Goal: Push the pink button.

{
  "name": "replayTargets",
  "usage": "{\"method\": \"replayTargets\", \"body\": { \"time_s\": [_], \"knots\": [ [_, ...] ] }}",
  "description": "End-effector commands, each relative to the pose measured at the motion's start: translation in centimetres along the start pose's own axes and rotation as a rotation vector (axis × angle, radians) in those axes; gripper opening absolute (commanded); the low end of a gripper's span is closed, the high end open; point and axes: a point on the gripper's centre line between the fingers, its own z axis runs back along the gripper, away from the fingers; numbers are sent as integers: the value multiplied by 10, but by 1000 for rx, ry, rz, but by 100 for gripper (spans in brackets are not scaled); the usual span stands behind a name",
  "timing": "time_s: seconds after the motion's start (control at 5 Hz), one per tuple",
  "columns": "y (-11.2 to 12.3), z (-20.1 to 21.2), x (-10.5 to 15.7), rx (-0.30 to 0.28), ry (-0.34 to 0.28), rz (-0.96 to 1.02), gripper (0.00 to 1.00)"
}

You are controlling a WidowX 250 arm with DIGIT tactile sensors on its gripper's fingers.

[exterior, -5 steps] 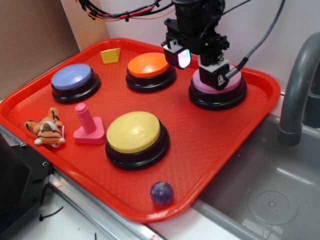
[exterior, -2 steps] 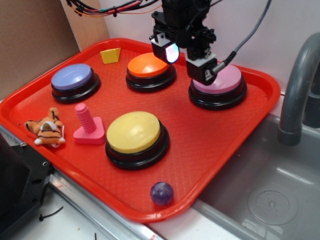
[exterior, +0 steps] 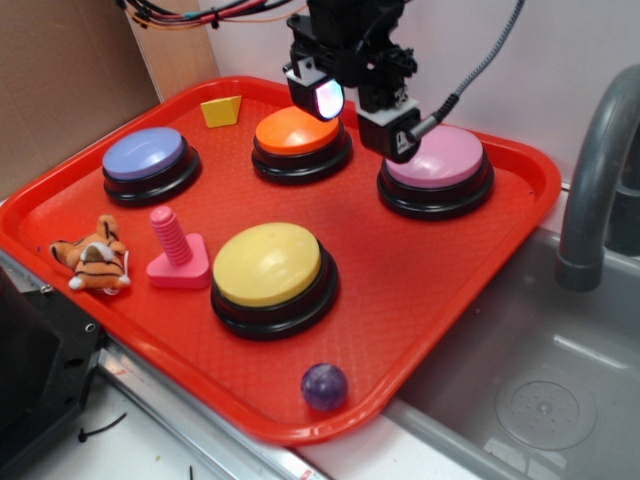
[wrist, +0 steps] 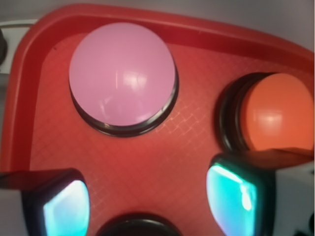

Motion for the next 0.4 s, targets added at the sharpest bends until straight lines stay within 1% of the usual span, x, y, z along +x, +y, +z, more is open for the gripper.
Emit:
{"method": "replayTargets", "body": {
  "time_s": [0.0,0.2],
  "knots": [
    [-2,31,3,3,-67,-31,100],
    [-4,44,0,26,-96,-47,100]
  ]
}}
